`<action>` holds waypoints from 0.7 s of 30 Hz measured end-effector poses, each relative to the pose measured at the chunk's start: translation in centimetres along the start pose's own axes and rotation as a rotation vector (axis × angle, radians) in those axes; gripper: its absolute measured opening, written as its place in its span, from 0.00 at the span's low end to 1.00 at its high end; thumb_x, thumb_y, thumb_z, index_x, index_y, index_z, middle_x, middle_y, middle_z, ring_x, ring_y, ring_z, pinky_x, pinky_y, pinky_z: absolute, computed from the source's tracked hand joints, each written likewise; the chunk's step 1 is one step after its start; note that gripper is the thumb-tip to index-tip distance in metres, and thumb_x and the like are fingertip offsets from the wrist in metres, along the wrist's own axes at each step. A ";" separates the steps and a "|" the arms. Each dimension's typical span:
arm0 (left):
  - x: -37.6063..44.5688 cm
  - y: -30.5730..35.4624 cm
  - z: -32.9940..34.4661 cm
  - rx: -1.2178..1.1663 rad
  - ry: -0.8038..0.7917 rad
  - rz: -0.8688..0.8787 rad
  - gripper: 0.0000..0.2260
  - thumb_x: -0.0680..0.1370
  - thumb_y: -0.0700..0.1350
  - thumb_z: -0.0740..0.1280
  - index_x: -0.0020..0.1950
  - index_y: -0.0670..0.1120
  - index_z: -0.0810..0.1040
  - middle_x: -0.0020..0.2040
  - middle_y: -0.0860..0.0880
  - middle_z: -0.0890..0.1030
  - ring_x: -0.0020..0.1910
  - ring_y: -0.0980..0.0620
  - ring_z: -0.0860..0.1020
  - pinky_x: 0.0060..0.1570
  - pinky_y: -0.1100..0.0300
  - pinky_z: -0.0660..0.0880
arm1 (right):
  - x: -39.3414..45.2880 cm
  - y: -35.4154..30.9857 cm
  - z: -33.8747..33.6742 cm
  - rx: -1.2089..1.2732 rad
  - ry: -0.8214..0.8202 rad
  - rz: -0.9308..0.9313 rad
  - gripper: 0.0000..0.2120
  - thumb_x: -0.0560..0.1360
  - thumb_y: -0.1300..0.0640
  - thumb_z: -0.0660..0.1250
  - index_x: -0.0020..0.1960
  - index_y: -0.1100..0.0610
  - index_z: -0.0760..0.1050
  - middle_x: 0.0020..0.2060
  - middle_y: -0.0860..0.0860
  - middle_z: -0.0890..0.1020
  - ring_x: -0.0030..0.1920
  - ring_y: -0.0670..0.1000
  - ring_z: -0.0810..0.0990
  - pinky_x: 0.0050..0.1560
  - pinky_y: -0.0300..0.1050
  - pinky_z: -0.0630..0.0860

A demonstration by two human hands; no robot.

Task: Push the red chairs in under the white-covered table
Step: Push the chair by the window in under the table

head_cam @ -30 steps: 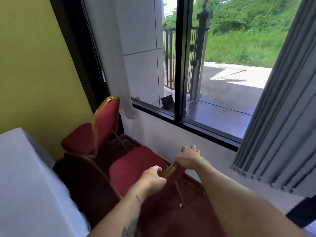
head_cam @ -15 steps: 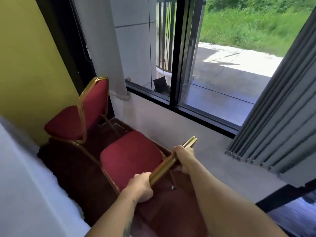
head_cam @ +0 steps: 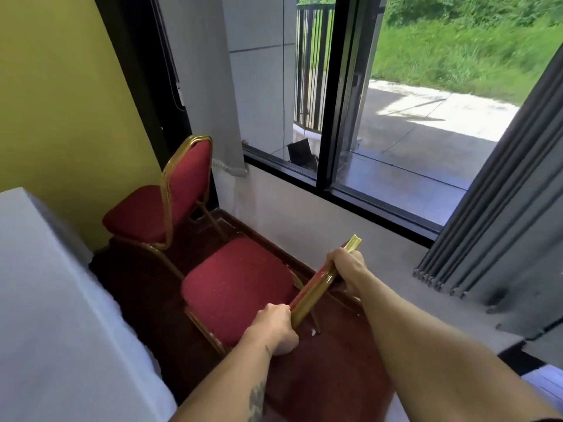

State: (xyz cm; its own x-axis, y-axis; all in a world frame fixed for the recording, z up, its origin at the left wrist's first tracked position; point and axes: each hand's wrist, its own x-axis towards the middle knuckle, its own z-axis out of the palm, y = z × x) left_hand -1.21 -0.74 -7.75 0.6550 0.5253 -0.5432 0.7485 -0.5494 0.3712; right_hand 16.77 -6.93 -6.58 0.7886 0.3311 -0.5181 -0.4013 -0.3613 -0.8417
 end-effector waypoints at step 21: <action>4.9 3.7 -4.0 -0.218 0.142 -0.426 0.19 0.72 0.45 0.66 0.62 0.50 0.78 0.58 0.46 0.81 0.57 0.42 0.81 0.59 0.47 0.79 | 11.5 -7.4 8.5 -0.259 -0.478 -0.050 0.44 0.57 0.60 0.67 0.73 0.61 0.62 0.54 0.65 0.81 0.45 0.64 0.86 0.41 0.69 0.85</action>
State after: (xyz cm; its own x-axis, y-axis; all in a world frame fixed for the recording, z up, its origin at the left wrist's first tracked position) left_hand 5.17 2.43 -6.06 0.2828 0.7648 -0.5789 0.9468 -0.1260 0.2961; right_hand 24.82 7.00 -7.56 0.4801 0.6910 -0.5404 -0.1928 -0.5179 -0.8335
